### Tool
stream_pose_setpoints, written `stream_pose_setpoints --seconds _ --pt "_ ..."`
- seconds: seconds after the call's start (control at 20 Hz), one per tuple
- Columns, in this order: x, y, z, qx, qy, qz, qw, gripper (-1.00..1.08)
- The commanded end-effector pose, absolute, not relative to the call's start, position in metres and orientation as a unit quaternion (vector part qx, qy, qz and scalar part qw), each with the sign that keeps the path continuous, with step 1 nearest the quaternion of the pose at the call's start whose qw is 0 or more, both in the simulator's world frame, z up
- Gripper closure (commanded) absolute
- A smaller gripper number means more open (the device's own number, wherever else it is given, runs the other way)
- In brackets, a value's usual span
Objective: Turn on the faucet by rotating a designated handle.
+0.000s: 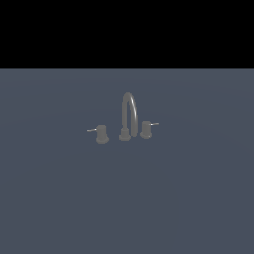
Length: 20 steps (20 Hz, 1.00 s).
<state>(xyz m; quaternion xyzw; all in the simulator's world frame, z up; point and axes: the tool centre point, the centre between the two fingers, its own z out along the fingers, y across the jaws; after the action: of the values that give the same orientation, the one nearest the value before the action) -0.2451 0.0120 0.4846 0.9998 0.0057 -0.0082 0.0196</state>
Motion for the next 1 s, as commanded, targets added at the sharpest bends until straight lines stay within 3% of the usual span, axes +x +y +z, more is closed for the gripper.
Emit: stream_pose_setpoints --seconds 0.0,0.95 --pt "-0.245 0.012 0.485 1.0 0.006 -0.008 0.02 1.08" --pt "-0.224 0.007 0.487 1.0 -0.028 0.0 0.003 1.08"
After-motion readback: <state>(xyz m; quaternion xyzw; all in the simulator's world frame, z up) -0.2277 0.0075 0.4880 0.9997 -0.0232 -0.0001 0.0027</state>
